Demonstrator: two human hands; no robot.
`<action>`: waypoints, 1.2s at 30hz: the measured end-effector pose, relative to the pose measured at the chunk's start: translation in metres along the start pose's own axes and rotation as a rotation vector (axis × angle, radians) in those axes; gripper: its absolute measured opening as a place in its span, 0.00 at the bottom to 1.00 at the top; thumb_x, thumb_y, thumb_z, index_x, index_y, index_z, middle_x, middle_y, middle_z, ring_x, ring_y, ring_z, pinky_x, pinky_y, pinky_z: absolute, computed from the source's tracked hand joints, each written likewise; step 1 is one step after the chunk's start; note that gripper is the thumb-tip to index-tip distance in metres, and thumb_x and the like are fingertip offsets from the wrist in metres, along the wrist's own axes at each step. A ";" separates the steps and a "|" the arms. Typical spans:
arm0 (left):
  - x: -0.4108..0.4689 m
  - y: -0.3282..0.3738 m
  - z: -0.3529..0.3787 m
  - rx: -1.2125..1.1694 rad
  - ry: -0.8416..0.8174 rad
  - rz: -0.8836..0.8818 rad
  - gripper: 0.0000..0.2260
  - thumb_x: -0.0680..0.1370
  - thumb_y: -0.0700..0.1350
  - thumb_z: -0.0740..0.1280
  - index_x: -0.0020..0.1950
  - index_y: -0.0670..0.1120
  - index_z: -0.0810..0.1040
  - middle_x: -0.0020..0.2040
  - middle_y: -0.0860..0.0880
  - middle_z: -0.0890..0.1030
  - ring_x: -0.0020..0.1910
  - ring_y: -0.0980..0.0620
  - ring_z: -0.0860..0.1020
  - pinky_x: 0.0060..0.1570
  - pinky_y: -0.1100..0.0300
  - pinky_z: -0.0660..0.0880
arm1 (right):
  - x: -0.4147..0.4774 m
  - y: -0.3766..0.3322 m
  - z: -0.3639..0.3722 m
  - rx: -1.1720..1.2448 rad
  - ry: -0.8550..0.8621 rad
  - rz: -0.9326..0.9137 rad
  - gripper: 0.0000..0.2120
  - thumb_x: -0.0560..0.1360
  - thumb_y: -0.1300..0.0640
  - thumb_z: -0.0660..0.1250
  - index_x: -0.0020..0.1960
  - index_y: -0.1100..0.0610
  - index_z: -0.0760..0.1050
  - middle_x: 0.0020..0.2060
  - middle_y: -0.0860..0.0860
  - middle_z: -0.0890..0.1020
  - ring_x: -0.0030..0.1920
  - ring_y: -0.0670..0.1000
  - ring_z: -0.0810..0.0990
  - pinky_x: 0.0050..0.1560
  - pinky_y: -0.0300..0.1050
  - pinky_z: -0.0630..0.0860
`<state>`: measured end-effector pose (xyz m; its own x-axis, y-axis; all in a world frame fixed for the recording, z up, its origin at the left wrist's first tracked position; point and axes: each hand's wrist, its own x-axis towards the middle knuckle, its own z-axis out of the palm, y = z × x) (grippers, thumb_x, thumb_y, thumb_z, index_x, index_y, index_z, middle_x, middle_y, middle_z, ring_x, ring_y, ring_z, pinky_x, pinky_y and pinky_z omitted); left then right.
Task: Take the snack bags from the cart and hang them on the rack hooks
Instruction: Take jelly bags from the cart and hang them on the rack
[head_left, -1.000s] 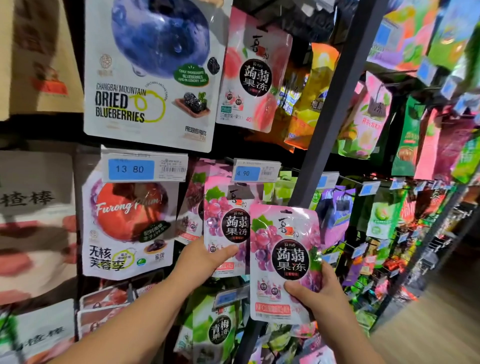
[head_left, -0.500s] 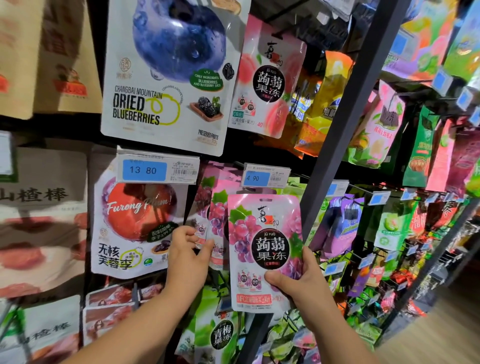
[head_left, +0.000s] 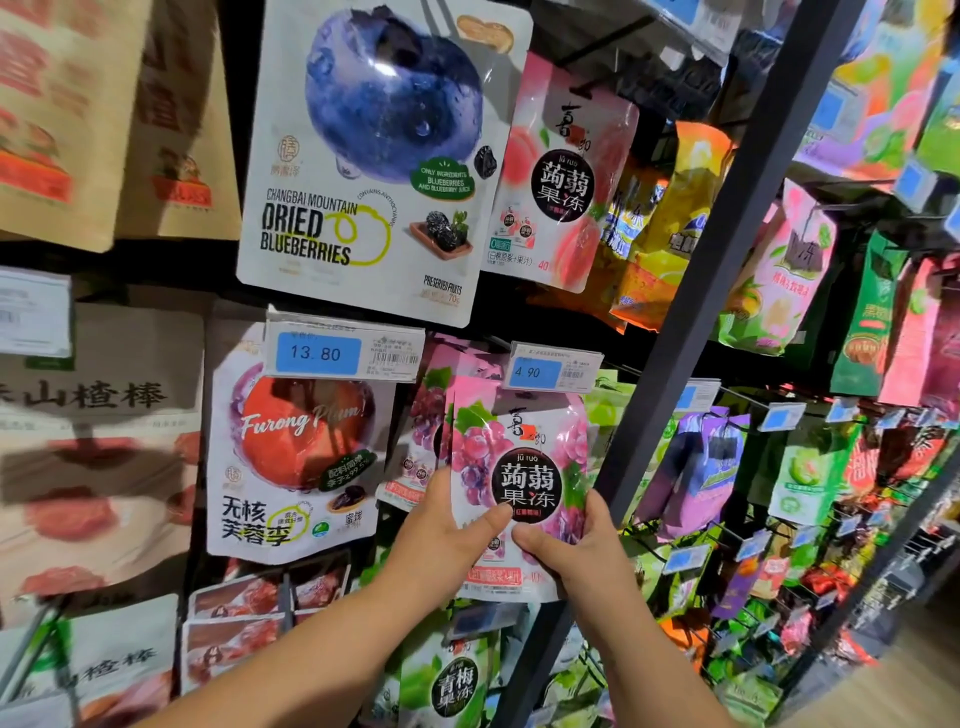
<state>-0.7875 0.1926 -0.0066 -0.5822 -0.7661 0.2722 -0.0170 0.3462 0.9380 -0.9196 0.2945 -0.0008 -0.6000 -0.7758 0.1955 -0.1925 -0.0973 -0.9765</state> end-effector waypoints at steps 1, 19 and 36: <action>0.002 0.000 0.000 0.006 0.009 -0.001 0.31 0.74 0.57 0.68 0.72 0.50 0.61 0.68 0.53 0.71 0.65 0.52 0.71 0.63 0.58 0.68 | 0.001 0.000 0.000 -0.007 -0.007 0.003 0.31 0.60 0.58 0.82 0.59 0.49 0.73 0.52 0.50 0.85 0.53 0.54 0.84 0.57 0.57 0.79; 0.053 -0.031 -0.003 0.167 0.105 -0.107 0.32 0.75 0.58 0.68 0.74 0.47 0.60 0.71 0.47 0.69 0.68 0.46 0.69 0.60 0.56 0.69 | 0.059 0.010 0.023 -0.380 0.020 0.068 0.15 0.79 0.45 0.64 0.44 0.54 0.64 0.40 0.51 0.72 0.42 0.50 0.73 0.42 0.46 0.69; 0.053 -0.064 0.005 0.006 0.193 -0.087 0.15 0.75 0.53 0.69 0.60 0.53 0.74 0.51 0.59 0.80 0.52 0.57 0.78 0.46 0.61 0.70 | 0.079 0.030 0.036 -0.482 0.110 0.114 0.21 0.77 0.41 0.64 0.57 0.59 0.70 0.49 0.53 0.79 0.52 0.56 0.78 0.47 0.43 0.68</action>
<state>-0.8213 0.1320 -0.0532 -0.4119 -0.8826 0.2265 -0.0662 0.2769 0.9586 -0.9448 0.2081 -0.0177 -0.7114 -0.6918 0.1237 -0.4416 0.3032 -0.8444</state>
